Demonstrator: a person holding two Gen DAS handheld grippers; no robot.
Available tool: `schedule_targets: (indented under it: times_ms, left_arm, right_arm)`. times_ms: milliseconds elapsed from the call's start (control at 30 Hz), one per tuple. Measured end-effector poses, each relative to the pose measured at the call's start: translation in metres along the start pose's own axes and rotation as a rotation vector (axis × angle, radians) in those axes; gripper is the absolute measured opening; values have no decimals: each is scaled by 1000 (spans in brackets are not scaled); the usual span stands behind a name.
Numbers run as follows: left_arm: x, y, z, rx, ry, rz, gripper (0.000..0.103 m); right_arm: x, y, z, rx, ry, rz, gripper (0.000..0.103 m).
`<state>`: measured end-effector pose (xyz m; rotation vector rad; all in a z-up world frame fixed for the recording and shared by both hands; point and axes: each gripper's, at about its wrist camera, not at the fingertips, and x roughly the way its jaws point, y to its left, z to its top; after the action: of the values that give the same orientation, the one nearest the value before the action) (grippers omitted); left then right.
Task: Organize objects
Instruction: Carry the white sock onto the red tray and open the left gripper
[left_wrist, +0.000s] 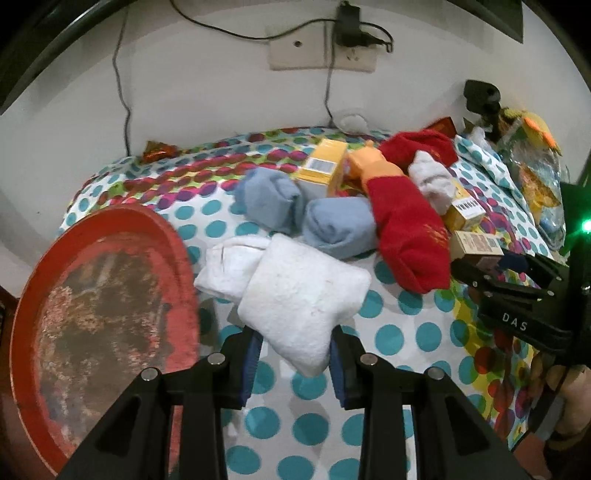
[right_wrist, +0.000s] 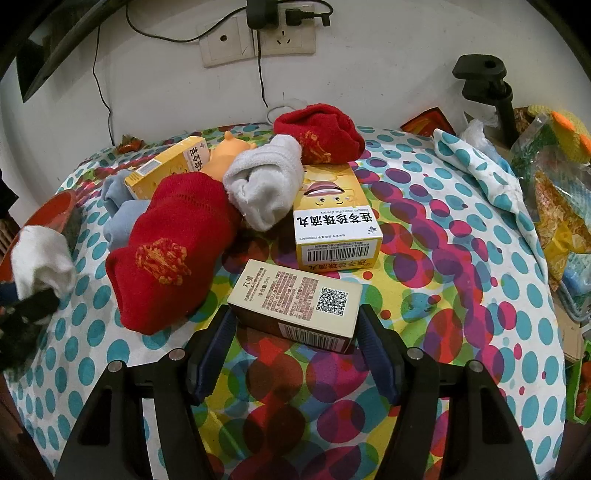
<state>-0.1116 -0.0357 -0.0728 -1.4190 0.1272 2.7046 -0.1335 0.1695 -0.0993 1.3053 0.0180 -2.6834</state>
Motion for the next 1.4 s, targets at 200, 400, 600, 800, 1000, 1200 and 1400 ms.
schedule_targets:
  times_ms: [200, 400, 600, 800, 1000, 1200, 1400]
  left_arm:
    - [-11, 24, -1, -41, -16, 24, 33]
    - [-17, 58, -4, -98, -15, 60, 33]
    - [-22, 98, -10, -152, -10, 117, 33]
    - [-24, 141, -19, -210, -2, 170, 33]
    - [-21, 184, -31, -278, 5, 218, 33]
    - [-15, 223, -43, -329, 30, 271, 33]
    - [-14, 256, -53, -391, 43, 277, 33]
  right_arm:
    - [0, 0, 0, -3, 1, -5, 64]
    - [0, 0, 0, -4, 2, -7, 64]
    - [0, 0, 0, -5, 2, -8, 64]
    - [1, -3, 1, -11, 4, -13, 65]
    - [1, 0, 1, -20, 8, -26, 65]
    - [2, 0, 2, -24, 10, -33, 65]
    - [1, 1, 2, -26, 11, -36, 65]
